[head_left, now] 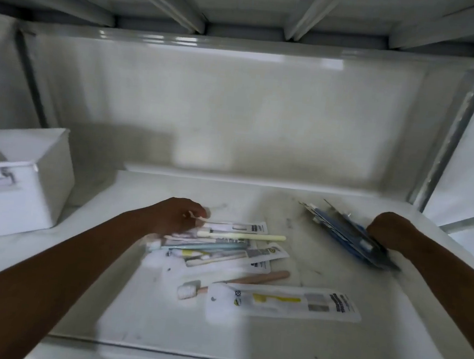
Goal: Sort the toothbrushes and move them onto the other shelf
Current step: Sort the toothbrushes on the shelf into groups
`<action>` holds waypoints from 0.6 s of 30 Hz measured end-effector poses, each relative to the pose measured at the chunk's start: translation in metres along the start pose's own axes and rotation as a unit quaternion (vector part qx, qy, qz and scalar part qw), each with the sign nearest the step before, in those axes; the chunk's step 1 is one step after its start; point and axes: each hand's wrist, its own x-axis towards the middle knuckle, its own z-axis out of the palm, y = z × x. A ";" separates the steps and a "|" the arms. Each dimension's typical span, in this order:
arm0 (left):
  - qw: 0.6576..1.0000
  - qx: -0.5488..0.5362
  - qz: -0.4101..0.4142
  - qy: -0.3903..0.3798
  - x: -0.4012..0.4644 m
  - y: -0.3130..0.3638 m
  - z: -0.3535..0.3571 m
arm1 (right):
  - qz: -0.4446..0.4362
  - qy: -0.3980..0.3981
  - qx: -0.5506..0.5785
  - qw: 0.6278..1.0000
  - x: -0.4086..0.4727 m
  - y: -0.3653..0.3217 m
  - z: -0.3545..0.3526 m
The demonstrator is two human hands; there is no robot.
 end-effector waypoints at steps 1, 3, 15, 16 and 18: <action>1.000 -0.001 0.009 0.002 -0.001 -0.005 -0.002 | -0.023 0.025 0.009 0.999 -0.002 -0.004 -0.001; 0.999 0.009 0.034 -0.010 -0.003 -0.016 -0.005 | -0.086 0.087 0.052 0.991 -0.015 -0.026 -0.004; 0.996 0.062 0.056 -0.005 -0.007 -0.020 -0.005 | -0.397 -0.073 0.015 0.915 -0.070 -0.162 0.050; 0.995 0.074 0.059 -0.005 -0.008 -0.021 -0.006 | -0.394 -0.075 0.024 0.916 -0.069 -0.163 0.052; 0.991 0.114 0.065 -0.008 -0.008 -0.022 -0.006 | -0.397 -0.066 0.038 0.915 -0.068 -0.164 0.054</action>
